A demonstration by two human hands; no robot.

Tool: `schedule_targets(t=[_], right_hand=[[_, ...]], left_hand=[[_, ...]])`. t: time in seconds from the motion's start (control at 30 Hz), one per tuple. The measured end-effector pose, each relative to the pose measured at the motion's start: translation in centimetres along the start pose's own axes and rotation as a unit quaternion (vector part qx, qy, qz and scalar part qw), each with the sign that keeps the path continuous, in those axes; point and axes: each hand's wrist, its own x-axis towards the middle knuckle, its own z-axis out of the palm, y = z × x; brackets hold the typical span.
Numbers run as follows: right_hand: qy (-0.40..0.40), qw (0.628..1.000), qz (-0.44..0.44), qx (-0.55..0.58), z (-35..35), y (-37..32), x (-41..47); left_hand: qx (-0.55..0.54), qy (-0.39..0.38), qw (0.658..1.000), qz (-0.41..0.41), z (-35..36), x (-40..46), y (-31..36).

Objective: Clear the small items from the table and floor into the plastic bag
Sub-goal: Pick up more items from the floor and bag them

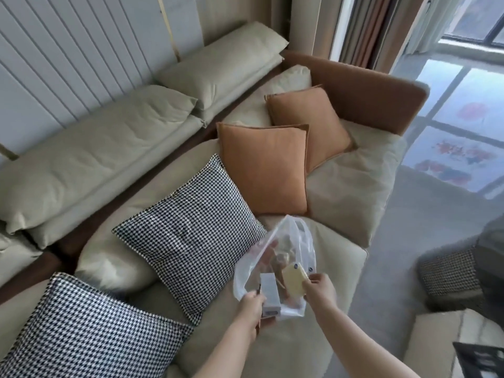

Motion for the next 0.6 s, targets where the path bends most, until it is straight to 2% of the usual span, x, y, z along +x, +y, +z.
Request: schedule_targets(t=[0.23,0.4,0.6], right_hand=[[-0.046,0.992,-0.014,-0.120,3.8,-2.0,7.3],[-0.088,0.984,-0.016,-0.156,5.2,-3.4,9.7],[-0.105,0.983,-0.004,-0.151,3.7,-4.1,8.9]], left_hand=[[-0.017,0.050,0.996,-0.068,1.7,7.8,1.4],[0.020,0.103,0.993,-0.049,1.3,11.5,2.1],[0.087,0.101,0.990,-0.039,1.7,10.8,3.6]])
